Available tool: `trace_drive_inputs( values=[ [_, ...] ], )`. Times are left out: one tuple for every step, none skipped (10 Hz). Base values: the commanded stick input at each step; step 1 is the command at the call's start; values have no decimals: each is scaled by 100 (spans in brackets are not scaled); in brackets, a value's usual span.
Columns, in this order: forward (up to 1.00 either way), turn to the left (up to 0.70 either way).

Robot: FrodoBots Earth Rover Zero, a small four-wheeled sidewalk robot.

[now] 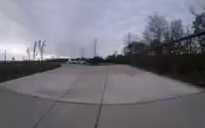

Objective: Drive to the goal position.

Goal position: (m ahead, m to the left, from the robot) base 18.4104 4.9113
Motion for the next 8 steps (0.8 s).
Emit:
trace_drive_inputs(
  values=[
    [100,0],
    [100,0],
    [100,0],
    [100,0],
    [100,0],
    [100,0],
    [100,0],
    [100,0]
  ],
)
